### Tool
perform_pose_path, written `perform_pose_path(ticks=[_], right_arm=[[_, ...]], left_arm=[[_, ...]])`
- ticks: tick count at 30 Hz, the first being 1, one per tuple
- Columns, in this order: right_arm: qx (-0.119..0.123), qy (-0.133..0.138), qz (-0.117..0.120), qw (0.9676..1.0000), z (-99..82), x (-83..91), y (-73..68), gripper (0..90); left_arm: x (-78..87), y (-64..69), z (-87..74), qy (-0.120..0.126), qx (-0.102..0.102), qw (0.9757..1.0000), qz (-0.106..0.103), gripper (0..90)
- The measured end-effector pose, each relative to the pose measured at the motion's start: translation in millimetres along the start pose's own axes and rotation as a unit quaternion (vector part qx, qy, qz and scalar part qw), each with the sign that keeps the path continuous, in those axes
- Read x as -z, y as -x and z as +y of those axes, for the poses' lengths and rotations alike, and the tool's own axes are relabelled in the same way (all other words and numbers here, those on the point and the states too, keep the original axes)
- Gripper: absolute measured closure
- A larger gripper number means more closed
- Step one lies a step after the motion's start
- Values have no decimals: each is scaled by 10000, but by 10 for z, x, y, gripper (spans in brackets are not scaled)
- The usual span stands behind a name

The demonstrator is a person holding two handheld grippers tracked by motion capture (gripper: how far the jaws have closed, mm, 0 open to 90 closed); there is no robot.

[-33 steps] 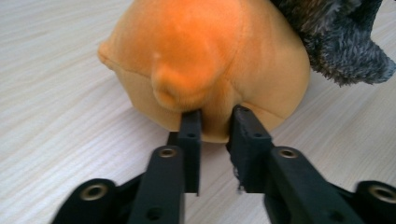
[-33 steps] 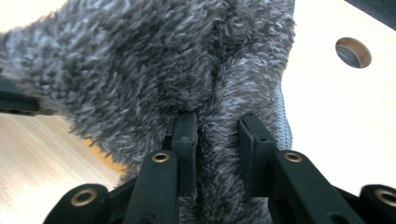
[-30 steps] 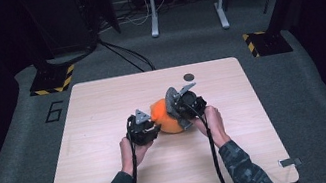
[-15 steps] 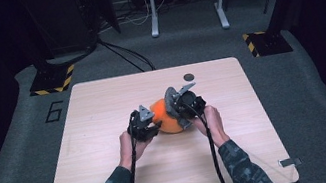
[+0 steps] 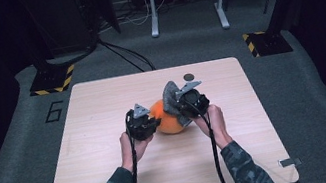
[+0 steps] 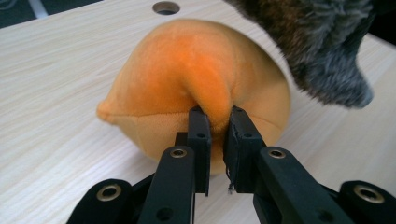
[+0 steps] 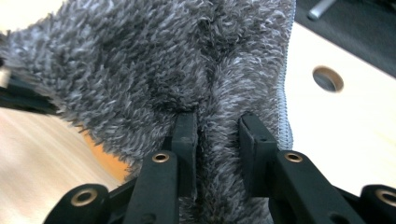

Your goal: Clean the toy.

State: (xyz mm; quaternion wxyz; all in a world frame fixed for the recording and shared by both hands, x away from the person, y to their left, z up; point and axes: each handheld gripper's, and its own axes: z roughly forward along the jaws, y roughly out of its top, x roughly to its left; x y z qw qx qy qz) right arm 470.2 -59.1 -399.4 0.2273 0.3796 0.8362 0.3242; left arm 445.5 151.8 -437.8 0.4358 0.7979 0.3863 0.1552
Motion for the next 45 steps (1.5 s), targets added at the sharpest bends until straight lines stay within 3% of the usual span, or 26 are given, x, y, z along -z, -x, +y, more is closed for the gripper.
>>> perform_pose_path(ticks=[3, 7, 11, 13, 23, 28, 31, 36, 40, 45], right_arm=[[90, 90, 40, 9999, 62, 16, -70, 703], [291, -101, -57, 9995, 70, -109, -123, 703], [120, -184, 15, 9998, 18, -189, -102, 703], [145, -212, 38, 9997, -19, -207, -69, 703], [-159, -660, 4, 9977, -249, -319, 73, 705], [-291, -924, -32, 9953, -369, -432, 142, 706], [-494, -1159, -31, 9920, -439, -517, 162, 706], [-503, -1381, 1, 9891, -550, -649, 222, 705], [-625, -1234, -60, 9904, -499, -532, 260, 705], [-413, -693, -124, 9967, -247, -249, 238, 705]], left_arm=[[10, 29, 25, 7, 28, 10000, -91, 814], [-22, 26, 12, -75, 33, 10000, 9, 809], [-46, -38, -33, -97, 120, 9999, 68, 805], [-47, -49, -38, -104, 130, 9998, 77, 804], [-75, -100, -88, -51, 214, 9997, 80, 796], [-84, -102, -98, -37, 220, 9997, 88, 796], [-86, -113, -106, -37, 237, 9997, 87, 796], [-79, -126, -118, -40, 256, 9996, 103, 796], [-76, -130, -118, -28, 275, 9995, 124, 795], [-78, -125, -116, -10, 271, 9996, 109, 794]])
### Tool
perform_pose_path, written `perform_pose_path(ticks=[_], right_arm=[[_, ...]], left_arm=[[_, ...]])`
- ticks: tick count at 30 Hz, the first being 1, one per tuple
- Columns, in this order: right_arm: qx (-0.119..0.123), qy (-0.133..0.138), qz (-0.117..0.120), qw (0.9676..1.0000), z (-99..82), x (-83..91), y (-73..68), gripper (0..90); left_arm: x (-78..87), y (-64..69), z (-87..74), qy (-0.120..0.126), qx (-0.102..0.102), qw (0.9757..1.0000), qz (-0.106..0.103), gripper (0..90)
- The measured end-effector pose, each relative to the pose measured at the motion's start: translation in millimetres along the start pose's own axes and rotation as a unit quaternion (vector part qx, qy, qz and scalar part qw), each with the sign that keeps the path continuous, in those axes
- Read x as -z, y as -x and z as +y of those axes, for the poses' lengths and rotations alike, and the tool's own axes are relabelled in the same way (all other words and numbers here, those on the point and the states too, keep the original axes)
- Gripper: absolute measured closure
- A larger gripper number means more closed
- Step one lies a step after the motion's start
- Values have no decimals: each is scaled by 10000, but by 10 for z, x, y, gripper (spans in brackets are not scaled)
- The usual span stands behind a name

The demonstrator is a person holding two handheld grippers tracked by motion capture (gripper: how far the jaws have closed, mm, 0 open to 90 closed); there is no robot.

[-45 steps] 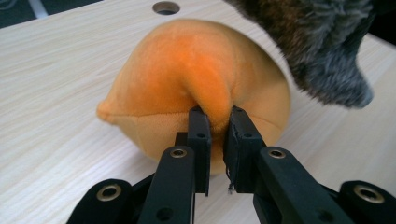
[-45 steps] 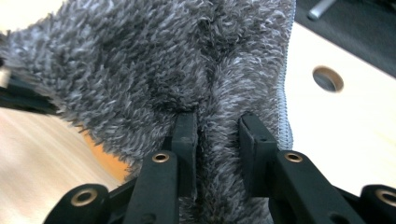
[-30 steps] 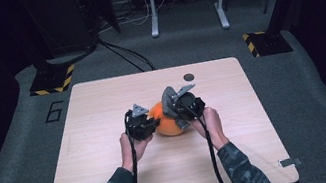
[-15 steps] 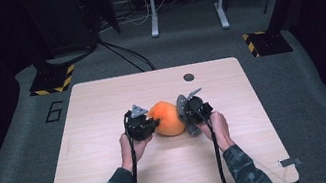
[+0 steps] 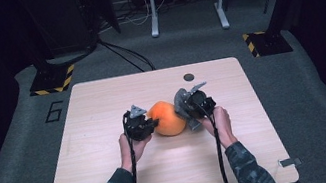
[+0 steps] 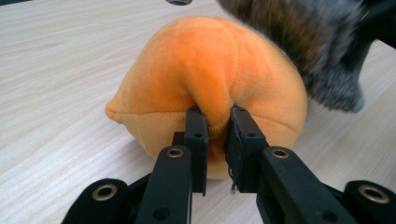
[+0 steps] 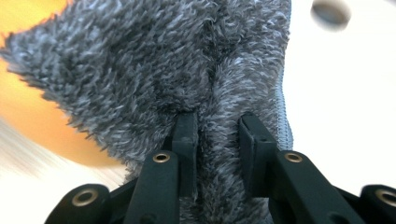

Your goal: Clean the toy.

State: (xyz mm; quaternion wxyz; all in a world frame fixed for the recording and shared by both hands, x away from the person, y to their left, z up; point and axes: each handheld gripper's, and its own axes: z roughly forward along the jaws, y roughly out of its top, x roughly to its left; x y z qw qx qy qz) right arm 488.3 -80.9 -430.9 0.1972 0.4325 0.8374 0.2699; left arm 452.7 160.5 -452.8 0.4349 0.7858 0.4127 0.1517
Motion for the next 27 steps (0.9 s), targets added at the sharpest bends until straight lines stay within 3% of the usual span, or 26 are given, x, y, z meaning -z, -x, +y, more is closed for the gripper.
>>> perform_pose_path(ticks=[6, 9, 11, 13, 22, 27], right_arm=[[521, 471, 199, 9973, 268, 185, -287, 701], [676, 326, 194, 9970, 317, 128, -406, 702], [725, 337, 210, 9966, 306, 89, -394, 704], [556, 250, 254, 9978, 279, 83, -367, 704], [367, 10, 209, 9991, 91, 11, -227, 705], [224, -229, 135, 9994, -52, -122, -133, 707]], left_arm=[[2, 19, 9, -30, -61, 10000, -13, 794], [-4, 28, 9, -25, -95, 9999, 38, 793], [1, 16, 7, -44, -71, 10000, 25, 793], [-4, 16, 8, -18, -68, 10000, 27, 792], [-16, 24, 17, -21, -105, 9999, 40, 792], [-17, 3, 9, -13, -87, 10000, 47, 792]])
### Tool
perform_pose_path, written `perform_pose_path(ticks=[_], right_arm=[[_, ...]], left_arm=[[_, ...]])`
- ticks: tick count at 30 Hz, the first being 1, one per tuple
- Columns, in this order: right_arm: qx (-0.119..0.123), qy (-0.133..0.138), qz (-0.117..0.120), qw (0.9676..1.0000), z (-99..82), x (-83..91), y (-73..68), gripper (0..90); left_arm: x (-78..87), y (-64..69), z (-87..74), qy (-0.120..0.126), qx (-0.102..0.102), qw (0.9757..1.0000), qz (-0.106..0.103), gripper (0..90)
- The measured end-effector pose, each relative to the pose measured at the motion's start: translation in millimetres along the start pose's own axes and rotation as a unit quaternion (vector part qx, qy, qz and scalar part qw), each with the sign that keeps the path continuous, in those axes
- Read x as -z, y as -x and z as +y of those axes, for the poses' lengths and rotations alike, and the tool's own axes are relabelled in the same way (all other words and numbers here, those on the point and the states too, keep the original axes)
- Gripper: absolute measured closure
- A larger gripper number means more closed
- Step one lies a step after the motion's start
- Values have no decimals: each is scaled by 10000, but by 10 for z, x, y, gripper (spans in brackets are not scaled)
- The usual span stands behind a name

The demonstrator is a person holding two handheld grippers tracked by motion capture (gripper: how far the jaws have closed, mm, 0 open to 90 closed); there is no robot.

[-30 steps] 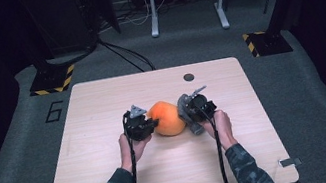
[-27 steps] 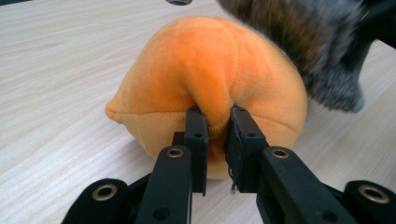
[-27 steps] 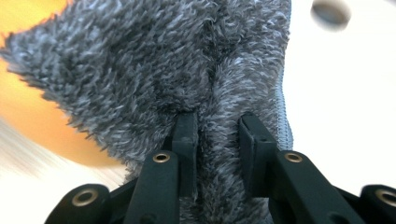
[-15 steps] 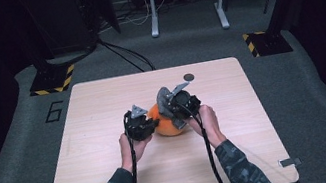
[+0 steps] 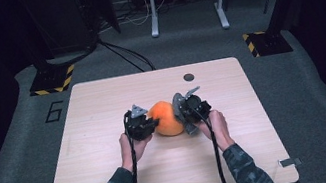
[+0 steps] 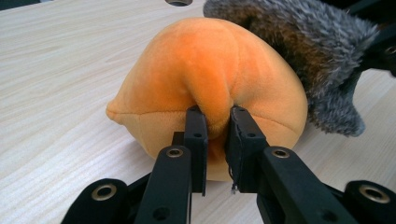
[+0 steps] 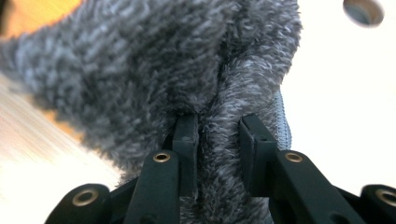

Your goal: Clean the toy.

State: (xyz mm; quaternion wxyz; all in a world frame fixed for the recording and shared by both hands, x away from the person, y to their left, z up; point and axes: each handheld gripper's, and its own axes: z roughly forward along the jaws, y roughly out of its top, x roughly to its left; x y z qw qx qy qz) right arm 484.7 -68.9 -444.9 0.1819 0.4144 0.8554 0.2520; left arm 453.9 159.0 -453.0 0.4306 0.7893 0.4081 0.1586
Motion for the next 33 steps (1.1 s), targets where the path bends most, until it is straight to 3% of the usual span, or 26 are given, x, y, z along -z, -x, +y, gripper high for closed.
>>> perform_pose_path(ticks=[6, 10, 14, 16, 19, 21, 23, 25, 29, 33], right_arm=[[-255, -332, -13, 9991, -122, -216, 75, 706], [-233, -541, -11, 9983, -184, -326, 134, 705], [-339, -315, -45, 9989, -154, -167, 187, 705], [-272, -43, -122, 9995, -115, -30, 201, 705], [-262, 299, 33, 9992, -50, 165, 148, 705], [-169, 365, 110, 9991, -14, 244, 54, 706], [10, 319, 211, 9993, 7, 223, -35, 706], [180, 167, 108, 9996, 8, 134, -111, 708], [117, 126, 65, 9998, 4, 54, -116, 710], [157, 103, -60, 9998, 24, 34, -71, 711]], left_arm=[[3, -8, -4, -24, 32, 10000, 7, 792], [18, -25, -3, -72, -11, 10000, 33, 789], [20, -34, -8, -46, 49, 10000, 38, 786], [21, -38, -7, -53, 41, 10000, 40, 785], [18, -42, -5, -49, 13, 10000, 59, 784], [17, -41, -5, -31, 39, 10000, 63, 783], [17, -42, -5, -41, 54, 10000, 68, 782], [22, -49, -4, -56, 33, 10000, 68, 776], [34, -65, -2, -8, 40, 10000, 70, 730], [36, -81, 1, -111, 49, 9998, 125, 579]])
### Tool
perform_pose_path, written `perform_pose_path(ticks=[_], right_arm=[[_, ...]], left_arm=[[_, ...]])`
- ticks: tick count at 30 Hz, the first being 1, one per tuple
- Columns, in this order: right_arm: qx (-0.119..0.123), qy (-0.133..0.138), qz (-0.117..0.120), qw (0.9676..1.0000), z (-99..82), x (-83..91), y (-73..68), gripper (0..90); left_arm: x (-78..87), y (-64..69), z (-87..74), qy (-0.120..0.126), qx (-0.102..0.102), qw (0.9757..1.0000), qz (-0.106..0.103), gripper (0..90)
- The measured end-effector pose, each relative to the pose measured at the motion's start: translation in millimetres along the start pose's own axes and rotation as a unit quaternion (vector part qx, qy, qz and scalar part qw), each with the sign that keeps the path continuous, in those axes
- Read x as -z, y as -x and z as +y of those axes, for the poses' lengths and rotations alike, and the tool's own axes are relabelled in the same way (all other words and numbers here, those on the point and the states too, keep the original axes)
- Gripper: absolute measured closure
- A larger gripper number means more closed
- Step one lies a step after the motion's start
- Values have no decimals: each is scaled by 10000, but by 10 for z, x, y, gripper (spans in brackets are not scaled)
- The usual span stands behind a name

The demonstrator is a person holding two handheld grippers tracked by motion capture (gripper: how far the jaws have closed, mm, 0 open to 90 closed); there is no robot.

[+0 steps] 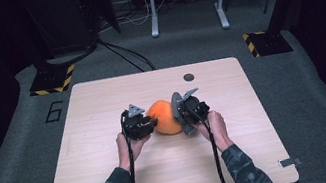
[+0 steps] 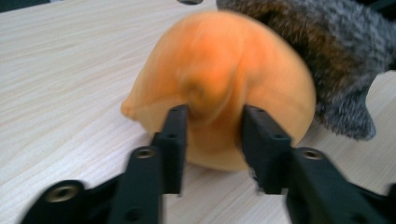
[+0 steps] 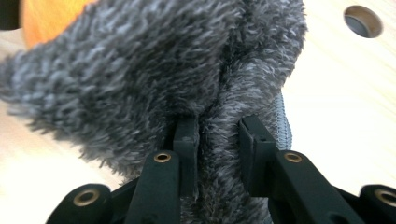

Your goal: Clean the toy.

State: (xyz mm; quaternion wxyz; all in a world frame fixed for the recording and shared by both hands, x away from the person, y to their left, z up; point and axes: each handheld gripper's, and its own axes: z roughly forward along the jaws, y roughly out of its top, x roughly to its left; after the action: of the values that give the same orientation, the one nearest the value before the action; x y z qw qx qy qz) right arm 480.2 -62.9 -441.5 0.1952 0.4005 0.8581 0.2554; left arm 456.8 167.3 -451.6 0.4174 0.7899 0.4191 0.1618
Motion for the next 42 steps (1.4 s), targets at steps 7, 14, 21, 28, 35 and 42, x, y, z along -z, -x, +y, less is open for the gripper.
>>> perform_pose_path(ticks=[7, 14, 21, 28, 35, 42], right_arm=[[-123, 10, 13, 9999, -14, -44, 89, 712], [-144, 19, 15, 9999, -13, -57, 103, 712], [-178, 57, -33, 9998, -18, -72, 104, 713], [-203, 189, -78, 9996, 20, 41, 157, 711], [70, 523, -217, 9984, 213, 318, 66, 710], [350, 490, -221, 9979, 401, 287, -160, 706]], left_arm=[[-56, -48, -8, -118, -78, 9998, -123, 428], [-168, 45, 28, -165, -553, 9981, -204, 456], [-228, 126, 24, -195, -638, 9978, -2, 735], [-132, 117, 13, -46, -343, 9994, -48, 842], [-12, 164, 66, 36, -108, 9998, -155, 847], [-45, 178, 73, 5, -33, 9999, -137, 845]])
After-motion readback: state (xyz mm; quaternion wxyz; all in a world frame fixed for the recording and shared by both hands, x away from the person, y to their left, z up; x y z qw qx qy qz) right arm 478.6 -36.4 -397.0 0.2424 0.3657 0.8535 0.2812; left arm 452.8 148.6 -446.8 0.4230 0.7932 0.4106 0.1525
